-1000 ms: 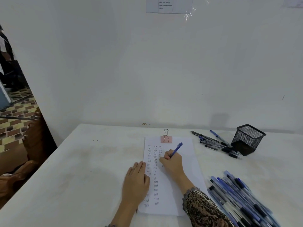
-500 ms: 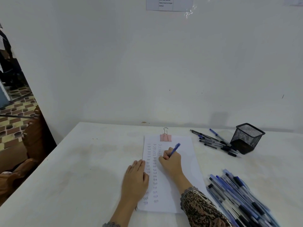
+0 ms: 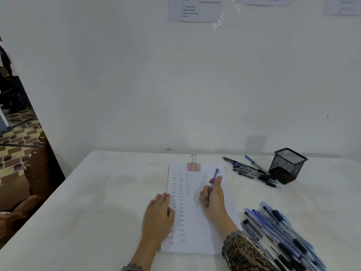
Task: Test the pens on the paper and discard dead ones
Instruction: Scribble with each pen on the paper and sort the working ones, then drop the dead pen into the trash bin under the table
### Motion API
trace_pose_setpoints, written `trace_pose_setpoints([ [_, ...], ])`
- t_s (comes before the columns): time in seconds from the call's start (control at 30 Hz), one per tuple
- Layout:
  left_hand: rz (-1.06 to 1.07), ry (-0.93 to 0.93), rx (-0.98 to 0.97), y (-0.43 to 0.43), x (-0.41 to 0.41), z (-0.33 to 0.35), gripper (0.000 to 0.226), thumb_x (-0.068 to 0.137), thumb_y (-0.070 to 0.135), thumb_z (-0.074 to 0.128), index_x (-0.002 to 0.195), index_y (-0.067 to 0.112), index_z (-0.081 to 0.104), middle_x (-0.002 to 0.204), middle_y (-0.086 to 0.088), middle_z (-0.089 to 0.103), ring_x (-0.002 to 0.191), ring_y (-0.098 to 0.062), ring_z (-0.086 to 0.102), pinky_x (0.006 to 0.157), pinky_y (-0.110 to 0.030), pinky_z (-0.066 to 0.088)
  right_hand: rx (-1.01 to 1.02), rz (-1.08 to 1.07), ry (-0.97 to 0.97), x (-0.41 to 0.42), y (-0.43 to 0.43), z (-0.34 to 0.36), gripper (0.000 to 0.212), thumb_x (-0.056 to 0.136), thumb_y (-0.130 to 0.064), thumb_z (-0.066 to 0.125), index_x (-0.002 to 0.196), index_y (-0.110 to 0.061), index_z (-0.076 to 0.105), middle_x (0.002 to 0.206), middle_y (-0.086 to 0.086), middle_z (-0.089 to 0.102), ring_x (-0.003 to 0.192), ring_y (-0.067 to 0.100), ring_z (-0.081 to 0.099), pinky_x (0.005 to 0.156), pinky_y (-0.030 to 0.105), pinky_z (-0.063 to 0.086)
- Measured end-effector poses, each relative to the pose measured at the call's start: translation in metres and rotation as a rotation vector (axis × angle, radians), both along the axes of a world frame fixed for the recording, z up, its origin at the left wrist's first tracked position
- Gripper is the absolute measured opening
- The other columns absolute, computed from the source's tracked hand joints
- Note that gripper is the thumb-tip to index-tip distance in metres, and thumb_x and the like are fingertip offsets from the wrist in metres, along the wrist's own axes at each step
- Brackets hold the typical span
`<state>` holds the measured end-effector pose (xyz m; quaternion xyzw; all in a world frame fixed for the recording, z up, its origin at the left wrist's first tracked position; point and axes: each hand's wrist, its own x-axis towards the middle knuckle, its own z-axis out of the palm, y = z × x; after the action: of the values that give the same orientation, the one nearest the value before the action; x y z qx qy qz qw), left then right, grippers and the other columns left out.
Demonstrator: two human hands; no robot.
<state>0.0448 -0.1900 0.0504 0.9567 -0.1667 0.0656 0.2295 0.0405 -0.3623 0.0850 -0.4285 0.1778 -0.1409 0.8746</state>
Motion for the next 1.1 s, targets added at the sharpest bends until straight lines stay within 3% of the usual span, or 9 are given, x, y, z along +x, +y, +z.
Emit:
trace_pose_setpoints([
  [0.1,0.001,0.0,-0.021,0.0,-0.001,0.0,0.092,0.067,0.047,-0.009,0.144,0.015,0.029,0.151,0.002,0.028,0.141,-0.013,0.019,0.115,-0.023,0.007,0.106,-0.049,-0.013,-0.014,0.001,-0.001,0.033,0.102,-0.039,0.026,0.083,-0.017,0.041,0.04,-0.002,0.039,0.029,0.008,0.027,0.032,0.015,0.022],
  [0.23,0.005,0.012,-0.037,0.0,-0.001,0.002,0.093,0.066,0.048,-0.008,0.143,0.014,0.032,0.15,0.002,0.031,0.141,-0.013,0.021,0.114,-0.023,0.008,0.191,-0.074,0.015,-0.033,0.0,-0.006,0.027,0.101,-0.028,0.034,0.082,-0.016,0.048,0.048,-0.002,0.048,0.034,0.008,0.036,0.034,0.017,0.029],
  [0.3,0.009,0.027,-0.047,0.0,-0.004,0.003,0.088,0.07,0.047,-0.005,0.142,0.015,0.034,0.149,0.003,0.033,0.14,-0.013,0.023,0.114,-0.022,0.009,0.162,-0.094,0.026,-0.044,0.002,-0.008,0.024,0.101,-0.026,0.036,0.086,-0.015,0.052,0.051,-0.002,0.049,0.038,0.008,0.04,0.036,0.018,0.032],
  [0.37,0.03,0.044,-0.097,-0.001,-0.008,0.005,0.068,0.083,0.041,0.01,0.139,0.015,0.039,0.147,0.002,0.037,0.139,-0.013,0.026,0.113,-0.022,0.014,0.141,-0.113,0.015,-0.055,0.004,-0.008,0.023,0.101,-0.025,0.036,0.091,-0.014,0.053,0.051,-0.001,0.047,0.038,0.008,0.04,0.035,0.019,0.033],
  [0.47,0.043,0.069,-0.19,0.001,-0.011,0.007,0.042,0.096,0.019,0.035,0.136,0.014,0.045,0.144,0.0,0.041,0.137,-0.015,0.03,0.112,-0.025,0.021,0.052,-0.137,-0.002,-0.07,0.006,-0.005,0.024,0.102,-0.024,0.034,0.096,-0.013,0.054,0.049,-0.001,0.044,0.035,0.009,0.037,0.034,0.02,0.031],
  [0.67,0.088,0.069,-0.41,0.003,-0.035,0.01,0.038,0.091,0.002,0.044,0.129,0.003,0.051,0.136,-0.008,0.05,0.126,-0.02,0.045,0.105,-0.024,0.03,-0.201,-0.092,0.006,-0.099,0.0,-0.003,0.022,0.101,-0.022,0.037,0.107,-0.018,0.058,0.048,-0.004,0.045,0.037,0.008,0.04,0.038,0.02,0.033],
  [0.8,0.104,0.085,-0.514,0.004,-0.064,0.011,0.039,0.09,-0.001,0.044,0.128,0.004,0.051,0.139,-0.01,0.046,0.128,-0.022,0.043,0.107,-0.026,0.029,-0.319,-0.071,0.019,-0.129,-0.007,-0.006,0.02,0.1,-0.021,0.04,0.106,-0.016,0.058,0.046,-0.007,0.044,0.041,0.006,0.04,0.041,0.019,0.035],
  [0.97,0.015,0.077,-0.504,0.005,-0.106,0.005,0.041,0.092,0.003,0.044,0.133,0.009,0.046,0.145,-0.008,0.037,0.135,-0.019,0.032,0.112,-0.028,0.022,-0.474,-0.127,0.035,-0.181,-0.001,-0.006,0.021,0.1,-0.018,0.039,0.109,-0.01,0.057,0.052,-0.006,0.044,0.042,0.005,0.038,0.043,0.019,0.036],
  [1.1,-0.114,0.022,-0.44,0.005,-0.151,-0.004,0.041,0.094,0.01,0.041,0.135,0.016,0.044,0.143,0.003,0.037,0.134,-0.011,0.029,0.114,-0.028,0.017,-0.452,-0.2,0.034,-0.227,0.013,-0.005,0.019,0.1,-0.016,0.039,0.105,-0.013,0.057,0.046,-0.006,0.04,0.041,0.006,0.035,0.041,0.019,0.033],
])
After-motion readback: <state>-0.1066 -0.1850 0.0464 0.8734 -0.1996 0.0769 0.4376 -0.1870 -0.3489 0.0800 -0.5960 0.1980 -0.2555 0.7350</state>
